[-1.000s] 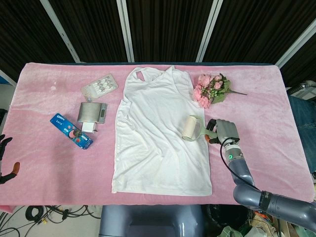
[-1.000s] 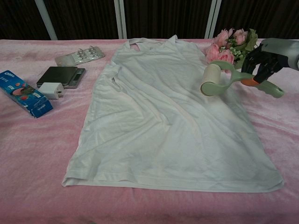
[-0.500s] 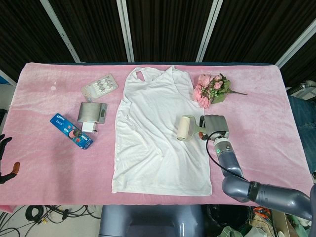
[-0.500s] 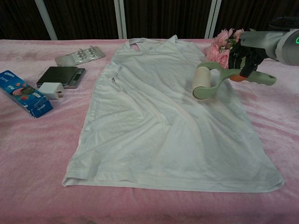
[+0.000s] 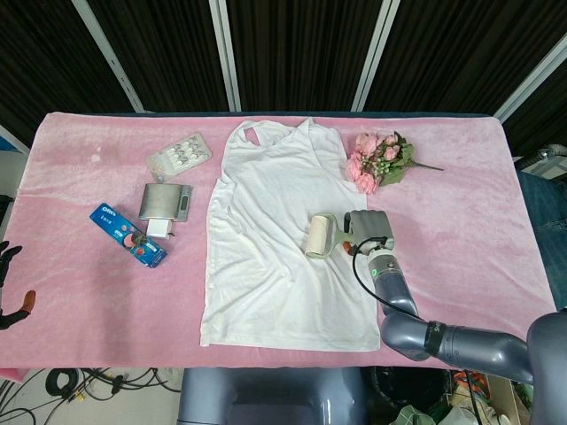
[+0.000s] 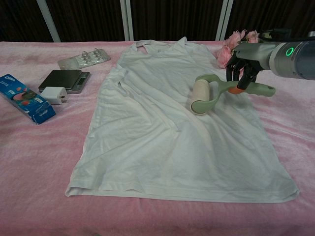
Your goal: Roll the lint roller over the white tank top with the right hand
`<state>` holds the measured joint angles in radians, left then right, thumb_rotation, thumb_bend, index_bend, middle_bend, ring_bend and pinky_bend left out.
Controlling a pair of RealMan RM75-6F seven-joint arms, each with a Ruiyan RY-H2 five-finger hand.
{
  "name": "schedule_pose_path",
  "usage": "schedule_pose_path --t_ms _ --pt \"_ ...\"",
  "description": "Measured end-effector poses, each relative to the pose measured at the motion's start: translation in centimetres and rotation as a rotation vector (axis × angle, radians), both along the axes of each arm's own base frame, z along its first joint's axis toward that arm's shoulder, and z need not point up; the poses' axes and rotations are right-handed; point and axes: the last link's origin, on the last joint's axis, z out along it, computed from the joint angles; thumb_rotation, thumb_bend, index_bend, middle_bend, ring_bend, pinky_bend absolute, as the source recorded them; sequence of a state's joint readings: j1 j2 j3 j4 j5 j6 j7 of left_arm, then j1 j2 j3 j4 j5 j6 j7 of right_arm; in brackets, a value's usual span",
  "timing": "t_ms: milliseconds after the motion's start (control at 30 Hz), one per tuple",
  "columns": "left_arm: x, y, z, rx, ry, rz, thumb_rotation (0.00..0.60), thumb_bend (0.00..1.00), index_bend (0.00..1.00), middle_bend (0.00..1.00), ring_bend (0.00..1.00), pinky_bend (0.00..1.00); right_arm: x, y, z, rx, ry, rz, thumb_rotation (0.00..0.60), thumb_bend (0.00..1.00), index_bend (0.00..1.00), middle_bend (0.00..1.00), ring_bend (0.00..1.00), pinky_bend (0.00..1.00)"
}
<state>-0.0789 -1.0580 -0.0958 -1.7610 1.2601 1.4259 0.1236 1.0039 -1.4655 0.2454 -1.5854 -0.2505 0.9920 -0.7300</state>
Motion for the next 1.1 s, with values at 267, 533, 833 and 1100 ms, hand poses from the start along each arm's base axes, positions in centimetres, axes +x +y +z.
schedule_pose_path --t_ms 267,533,833,1100 --pt "0.0 0.0 0.0 -0.002 0.001 -0.002 0.6 0.39 0.14 0.06 0.04 0.25 1.1 -0.2 -0.9 0.015 0.003 0.014 0.6 0.56 0.72 0.5 0.52 0.41" --pt "0.0 0.0 0.0 0.002 0.0 -0.002 0.6 0.39 0.14 0.06 0.04 0.25 3.3 -0.6 -2.2 0.042 -0.016 0.042 0.6 0.56 0.72 0.5 0.52 0.41" --pt "0.0 0.0 0.0 -0.001 0.002 -0.003 0.6 0.39 0.14 0.06 0.04 0.25 5.9 -1.1 -3.6 0.065 -0.041 0.064 0.6 0.57 0.72 0.5 0.52 0.41" --pt "0.0 0.0 0.0 -0.001 0.003 -0.003 0.6 0.39 0.14 0.06 0.04 0.25 5.8 -1.0 -3.6 0.074 -0.016 0.062 0.6 0.57 0.72 0.5 0.52 0.41"
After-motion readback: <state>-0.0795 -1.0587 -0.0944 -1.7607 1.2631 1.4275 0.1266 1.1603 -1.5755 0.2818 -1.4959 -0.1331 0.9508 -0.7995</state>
